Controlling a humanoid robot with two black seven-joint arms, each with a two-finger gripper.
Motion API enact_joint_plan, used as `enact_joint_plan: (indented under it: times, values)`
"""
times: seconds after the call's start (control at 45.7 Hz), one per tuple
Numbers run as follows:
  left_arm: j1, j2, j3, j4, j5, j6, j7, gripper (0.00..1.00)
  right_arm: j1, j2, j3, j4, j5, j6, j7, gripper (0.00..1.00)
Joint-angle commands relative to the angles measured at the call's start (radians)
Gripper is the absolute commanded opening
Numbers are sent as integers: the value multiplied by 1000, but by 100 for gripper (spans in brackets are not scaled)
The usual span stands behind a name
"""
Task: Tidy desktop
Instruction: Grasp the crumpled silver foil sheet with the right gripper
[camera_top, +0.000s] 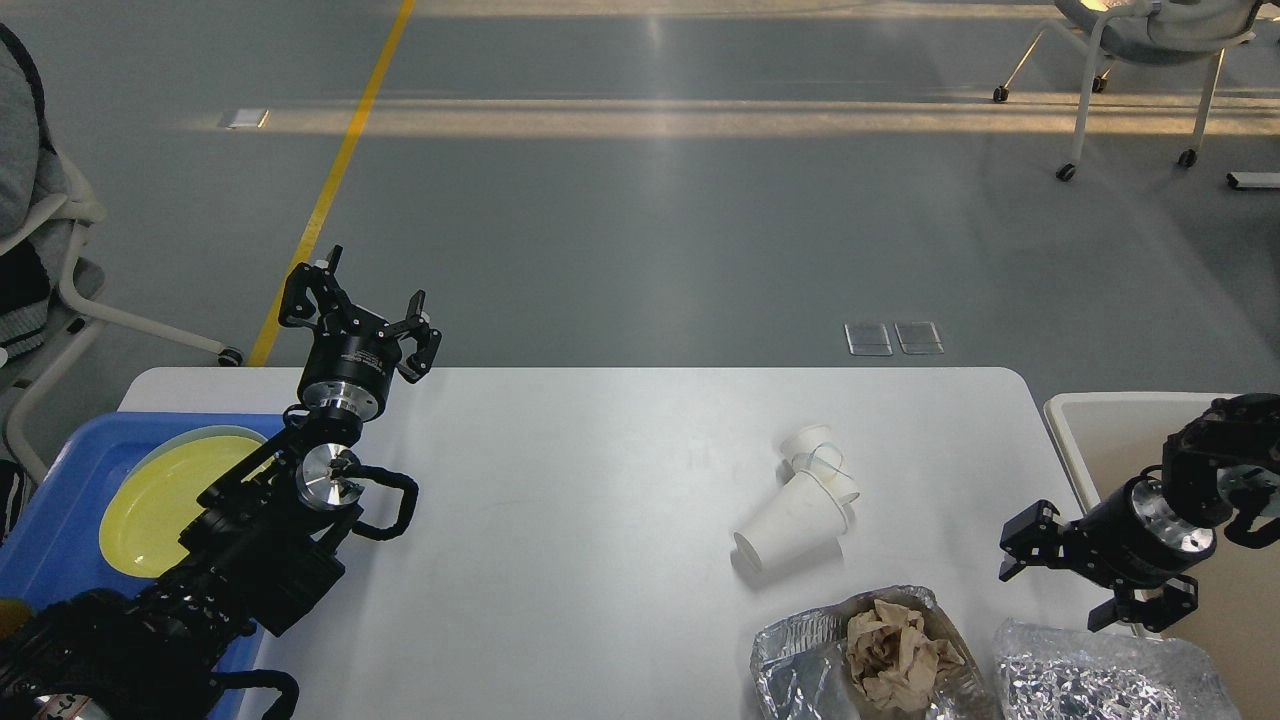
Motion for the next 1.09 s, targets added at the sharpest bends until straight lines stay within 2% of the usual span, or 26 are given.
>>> enact_joint_plan:
  times: [0.0, 0.197, 0.35, 0.613, 0.7, 0.919, 1.072]
  values:
    - [0, 0, 0, 0, 0, 0, 0, 100, -49, 6, 2, 2, 102, 11, 1, 96]
    - [0, 0, 0, 0, 0, -1, 0, 100, -146, 7, 35, -49, 139, -8, -1, 95]
    - [0, 0, 0, 0, 0, -1, 0, 100, -213, 20, 118, -135, 179, -8, -1, 90]
    - [0, 0, 0, 0, 0, 0, 0, 100, -219, 21, 129, -194, 177, -8, -1, 80]
    - [0, 0, 0, 0, 0, -1, 0, 100, -231, 34, 126, -196, 174, -15, -1, 67]
    - [0, 0, 0, 0, 0, -1, 0, 100, -261, 67, 120, -195, 157, -77, -4, 42]
    - [0, 0, 0, 0, 0, 0, 0, 100, -261, 70, 118, -195, 156, -89, -4, 13]
